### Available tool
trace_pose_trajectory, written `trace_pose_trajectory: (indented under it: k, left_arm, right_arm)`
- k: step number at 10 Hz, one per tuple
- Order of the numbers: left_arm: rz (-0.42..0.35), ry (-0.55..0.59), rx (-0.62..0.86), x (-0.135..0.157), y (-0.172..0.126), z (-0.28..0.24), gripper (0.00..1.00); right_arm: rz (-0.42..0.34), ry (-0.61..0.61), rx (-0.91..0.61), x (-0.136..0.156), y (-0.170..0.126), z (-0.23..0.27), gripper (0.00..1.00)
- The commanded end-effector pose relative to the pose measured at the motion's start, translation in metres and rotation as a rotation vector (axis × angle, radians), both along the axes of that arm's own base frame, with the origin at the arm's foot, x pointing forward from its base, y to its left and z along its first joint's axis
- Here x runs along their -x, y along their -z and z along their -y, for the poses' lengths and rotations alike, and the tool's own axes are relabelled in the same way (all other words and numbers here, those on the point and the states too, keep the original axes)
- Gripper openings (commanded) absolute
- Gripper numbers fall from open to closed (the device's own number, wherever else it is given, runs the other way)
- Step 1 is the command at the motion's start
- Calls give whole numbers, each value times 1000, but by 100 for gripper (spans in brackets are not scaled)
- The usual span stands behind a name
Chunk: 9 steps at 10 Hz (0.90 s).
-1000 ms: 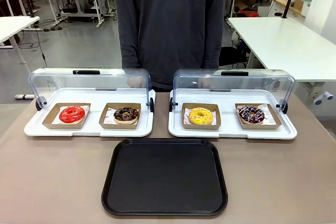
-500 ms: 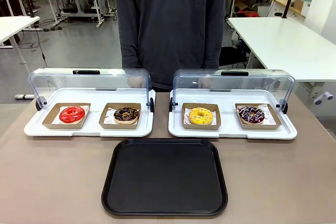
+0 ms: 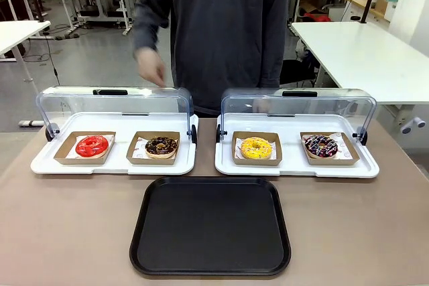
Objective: Move the first donut from the left to the tray.
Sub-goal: Pick up the Paper togo box containing the Donut indicated by the person and place it on the Handle tray.
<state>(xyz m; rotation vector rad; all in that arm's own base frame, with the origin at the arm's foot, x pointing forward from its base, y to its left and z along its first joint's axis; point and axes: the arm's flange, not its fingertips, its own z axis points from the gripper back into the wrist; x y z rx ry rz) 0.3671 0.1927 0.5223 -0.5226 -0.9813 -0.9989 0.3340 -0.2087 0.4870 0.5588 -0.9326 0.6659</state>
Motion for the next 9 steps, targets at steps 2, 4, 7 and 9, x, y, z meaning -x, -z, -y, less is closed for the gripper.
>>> trace_pose_trajectory:
  k: [2,4,7,9]
  left_arm:
    - [9,11,2,0,-2,-1,100]
    - [9,11,2,0,-2,-1,100]
    - [9,11,2,0,-2,-1,100]
    - [9,11,2,0,-2,-1,100]
  right_arm:
    - [24,0,-16,-3,-2,0,100]
    - [24,0,-16,-3,-2,0,100]
    - [24,0,-16,-3,-2,0,100]
    - [24,0,-16,-3,-2,0,100]
